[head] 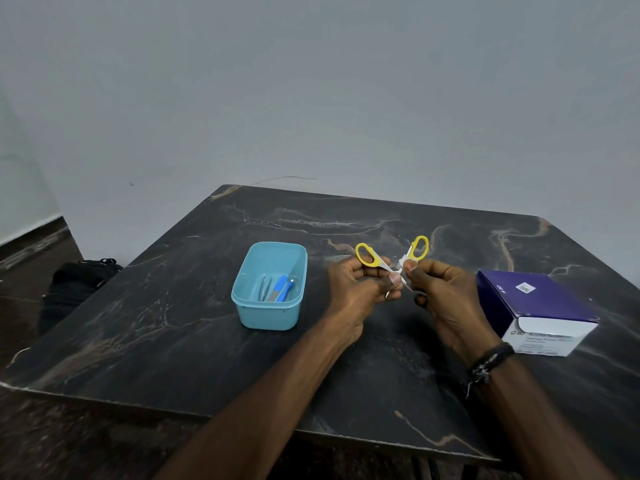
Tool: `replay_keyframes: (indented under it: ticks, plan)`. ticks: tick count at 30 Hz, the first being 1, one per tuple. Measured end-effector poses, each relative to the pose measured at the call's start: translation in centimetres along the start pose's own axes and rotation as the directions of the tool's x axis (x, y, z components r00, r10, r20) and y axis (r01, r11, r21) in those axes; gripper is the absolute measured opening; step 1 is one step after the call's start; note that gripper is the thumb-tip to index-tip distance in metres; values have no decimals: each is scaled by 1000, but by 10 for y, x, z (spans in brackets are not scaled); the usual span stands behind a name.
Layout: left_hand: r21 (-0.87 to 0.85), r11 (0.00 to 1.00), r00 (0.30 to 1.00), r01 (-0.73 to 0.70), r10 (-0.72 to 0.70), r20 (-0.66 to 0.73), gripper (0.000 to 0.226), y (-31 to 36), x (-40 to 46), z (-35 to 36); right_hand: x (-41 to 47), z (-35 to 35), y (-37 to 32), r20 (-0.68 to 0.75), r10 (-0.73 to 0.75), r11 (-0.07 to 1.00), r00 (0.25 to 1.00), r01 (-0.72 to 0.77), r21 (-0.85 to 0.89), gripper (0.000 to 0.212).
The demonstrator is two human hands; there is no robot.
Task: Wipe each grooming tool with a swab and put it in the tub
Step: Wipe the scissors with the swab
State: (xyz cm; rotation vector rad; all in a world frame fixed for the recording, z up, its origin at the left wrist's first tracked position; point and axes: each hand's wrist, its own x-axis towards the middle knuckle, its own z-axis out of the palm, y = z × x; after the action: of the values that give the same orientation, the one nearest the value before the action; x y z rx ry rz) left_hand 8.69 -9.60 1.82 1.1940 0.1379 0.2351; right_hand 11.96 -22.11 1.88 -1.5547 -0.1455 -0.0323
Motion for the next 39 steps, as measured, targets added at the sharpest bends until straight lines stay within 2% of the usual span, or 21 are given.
replay_keyframes:
  ticks: [3, 8, 10, 15, 21, 28, 33, 36, 39]
  plan:
    - [-11, 1000, 1000, -4, 4, -9, 18, 1, 1, 0, -1, 4, 0, -71, -12, 999, 997, 15, 51, 9]
    - [24, 1000, 1000, 6, -6, 4, 19, 2, 0, -1, 6, -4, -1, -174, -2, 988, 985, 28, 149, 13]
    - [41, 999, 1000, 6, -7, 14, 19, 2, -1, -1, 7, -5, 0, -153, 21, 991, 988, 0, 135, 13]
    - [43, 999, 1000, 0, 0, 10, 20, 3, -1, -2, 0, 2, 0, 4, 48, 998, 999, -48, 43, 11]
    - [60, 998, 999, 6, -9, 48, 19, 2, -1, -2, 2, 0, -2, -113, 53, 996, 992, -44, 79, 8]
    - [98, 995, 996, 37, -44, 73, 21, 1, 2, -6, 6, -4, -4, -162, 49, 982, 986, -18, 188, 11]
    - [112, 990, 987, 90, -104, 125, 26, 1, 2, -7, 6, -6, -6, -172, 52, 981, 984, -18, 195, 12]
    - [55, 995, 993, 82, -86, 77, 25, 3, 3, -7, 6, -5, -7, -178, 44, 983, 983, -11, 181, 15]
    - [-76, 995, 998, 60, -61, -13, 26, 6, 5, -7, 8, -5, -6, -155, 46, 984, 987, -18, 175, 15]
